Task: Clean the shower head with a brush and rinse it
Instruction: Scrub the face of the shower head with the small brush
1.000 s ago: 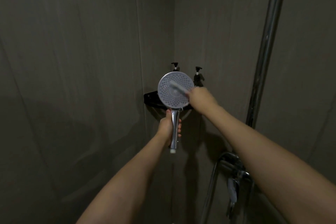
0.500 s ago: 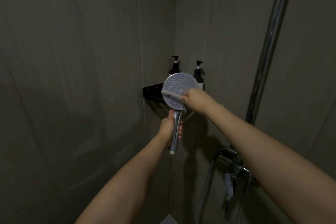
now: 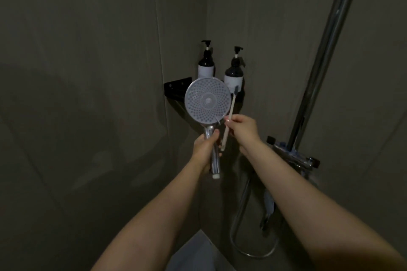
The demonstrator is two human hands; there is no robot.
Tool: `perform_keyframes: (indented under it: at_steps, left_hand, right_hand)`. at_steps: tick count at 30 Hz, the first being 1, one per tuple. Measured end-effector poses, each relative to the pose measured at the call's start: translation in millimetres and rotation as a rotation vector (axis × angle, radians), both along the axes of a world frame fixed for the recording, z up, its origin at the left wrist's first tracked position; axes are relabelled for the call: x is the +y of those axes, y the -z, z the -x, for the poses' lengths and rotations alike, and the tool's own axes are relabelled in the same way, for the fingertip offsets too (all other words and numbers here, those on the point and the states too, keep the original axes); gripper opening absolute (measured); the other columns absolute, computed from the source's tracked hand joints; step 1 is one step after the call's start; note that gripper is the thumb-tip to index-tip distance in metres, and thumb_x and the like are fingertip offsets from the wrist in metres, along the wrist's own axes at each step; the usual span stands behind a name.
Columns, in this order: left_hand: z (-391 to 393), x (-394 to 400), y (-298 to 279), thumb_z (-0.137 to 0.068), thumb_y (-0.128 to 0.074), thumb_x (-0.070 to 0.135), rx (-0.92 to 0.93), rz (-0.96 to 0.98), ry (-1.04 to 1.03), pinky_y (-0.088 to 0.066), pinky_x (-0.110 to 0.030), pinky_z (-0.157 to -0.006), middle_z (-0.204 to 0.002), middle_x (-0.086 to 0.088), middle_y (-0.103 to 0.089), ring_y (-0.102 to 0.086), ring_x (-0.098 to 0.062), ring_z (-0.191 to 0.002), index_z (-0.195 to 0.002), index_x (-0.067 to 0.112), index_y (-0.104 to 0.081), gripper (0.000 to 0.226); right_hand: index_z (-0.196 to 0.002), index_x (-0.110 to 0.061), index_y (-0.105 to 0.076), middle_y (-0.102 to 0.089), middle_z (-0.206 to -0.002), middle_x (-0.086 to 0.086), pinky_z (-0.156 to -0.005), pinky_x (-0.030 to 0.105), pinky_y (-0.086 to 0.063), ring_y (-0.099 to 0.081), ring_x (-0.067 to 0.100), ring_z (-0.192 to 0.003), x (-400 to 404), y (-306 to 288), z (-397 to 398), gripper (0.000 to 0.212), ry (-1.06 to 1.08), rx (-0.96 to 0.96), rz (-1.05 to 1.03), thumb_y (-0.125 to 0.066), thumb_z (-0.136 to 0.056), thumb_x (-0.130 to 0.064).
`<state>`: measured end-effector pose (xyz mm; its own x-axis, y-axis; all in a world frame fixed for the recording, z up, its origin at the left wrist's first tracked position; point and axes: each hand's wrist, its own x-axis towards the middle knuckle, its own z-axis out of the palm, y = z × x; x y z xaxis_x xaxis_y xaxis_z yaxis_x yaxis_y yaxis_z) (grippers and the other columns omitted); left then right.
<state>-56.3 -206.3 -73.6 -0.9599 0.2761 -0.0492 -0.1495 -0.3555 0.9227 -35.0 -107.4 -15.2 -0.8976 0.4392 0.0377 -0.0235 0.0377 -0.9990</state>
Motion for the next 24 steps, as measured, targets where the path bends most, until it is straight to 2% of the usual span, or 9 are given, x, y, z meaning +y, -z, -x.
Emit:
perform_keyframes:
  at_steps: [3,7,10,12,16,19,21,22,24]
  left_hand:
    - [-9.4,5.6,10.5,-0.091,-0.057,0.017,-0.034,-0.037,0.027,-0.056,-0.024,-0.062,-0.09,-0.009,-0.069,-0.067,-0.016,-0.072,-0.113,0.004,-0.061,0.026]
    - [-20.9,17.5,30.7,-0.087,-0.06,0.007,-0.089,-0.032,0.013,-0.056,-0.028,-0.078,-0.091,-0.012,-0.069,-0.067,-0.018,-0.078,-0.106,0.001,-0.064,0.02]
    - [-29.0,25.5,46.4,-0.085,-0.062,0.002,-0.142,0.012,-0.001,-0.056,-0.027,-0.078,-0.085,-0.012,-0.069,-0.067,-0.016,-0.072,-0.095,0.004,-0.065,0.011]
    - [-36.1,31.3,55.6,-0.084,-0.063,0.001,-0.185,0.029,-0.011,-0.057,-0.026,-0.074,-0.075,-0.007,-0.071,-0.068,-0.014,-0.067,-0.091,0.005,-0.066,0.01]
    - [-50.2,42.7,74.7,-0.08,-0.065,-0.001,-0.251,0.047,-0.072,-0.056,-0.032,-0.078,-0.063,-0.001,-0.071,-0.067,-0.015,-0.067,-0.082,0.011,-0.066,0.012]
    - [-58.6,48.8,83.7,-0.082,-0.064,0.0,-0.249,0.024,-0.12,-0.053,-0.028,-0.081,-0.061,0.002,-0.07,-0.065,-0.012,-0.068,-0.083,0.012,-0.064,0.012]
    - [-60.6,51.8,86.7,-0.082,-0.065,0.001,-0.253,0.011,-0.145,-0.053,-0.028,-0.079,-0.063,0.002,-0.069,-0.064,-0.014,-0.071,-0.083,0.012,-0.064,0.011]
    - [-60.9,52.7,87.8,-0.082,-0.065,0.001,-0.257,0.002,-0.155,-0.052,-0.028,-0.076,-0.064,0.001,-0.069,-0.063,-0.015,-0.072,-0.082,0.012,-0.064,0.012]
    - [-60.9,54.0,89.7,-0.082,-0.065,0.002,-0.269,0.0,-0.168,-0.052,-0.027,-0.071,-0.07,-0.002,-0.068,-0.062,-0.016,-0.073,-0.081,0.013,-0.064,0.011]
  right_hand:
    - [-0.095,-0.006,-0.069,-0.068,-0.094,0.011,-0.075,0.024,-0.053,-0.063,0.015,-0.076,6.5,23.3,-7.6,0.014,0.012,-0.048,0.024,-0.057,-0.088,-0.002]
    - [-0.109,0.006,-0.064,-0.066,-0.089,0.013,-0.056,0.013,-0.05,-0.058,0.009,-0.062,11.9,46.3,-20.6,0.024,-0.005,-0.094,0.044,-0.057,-0.087,0.003]
    - [-0.107,0.007,-0.065,-0.066,-0.075,0.006,-0.071,0.024,-0.056,-0.061,0.012,-0.063,21.4,71.4,-23.3,0.025,-0.01,-0.152,-0.004,-0.062,-0.083,0.002]
    - [-0.103,0.004,-0.068,-0.067,-0.078,0.007,-0.079,0.033,-0.055,-0.063,0.017,-0.07,28.3,86.7,-25.3,0.022,0.011,-0.195,-0.076,-0.064,-0.083,-0.005]
    - [-0.095,0.001,-0.068,-0.062,-0.083,0.009,-0.07,0.024,-0.039,-0.058,0.02,-0.079,56.6,108.5,-38.9,0.028,0.351,-0.251,-0.166,-0.057,-0.091,-0.024]
    - [-0.105,0.005,-0.064,-0.066,-0.105,0.018,-0.075,0.026,-0.038,-0.062,0.03,-0.102,86.9,124.1,-50.0,0.037,0.572,-0.323,-0.061,-0.049,-0.095,-0.027]
    - [-0.117,0.003,-0.058,-0.062,-0.116,0.017,-0.077,0.028,-0.039,-0.058,0.033,-0.11,100.1,128.4,-53.9,0.041,0.596,-0.407,0.0,-0.043,-0.097,-0.029]
    - [-0.12,0.001,-0.056,-0.062,-0.114,0.015,-0.076,0.029,-0.041,-0.059,0.033,-0.107,104.8,129.9,-53.2,0.04,0.579,-0.426,0.055,-0.043,-0.098,-0.03]
    - [-0.122,-0.006,-0.053,-0.06,-0.094,0.008,-0.07,0.034,-0.048,-0.059,0.027,-0.082,110.5,133.9,-46.6,0.04,0.522,-0.438,0.231,-0.043,-0.097,-0.035]
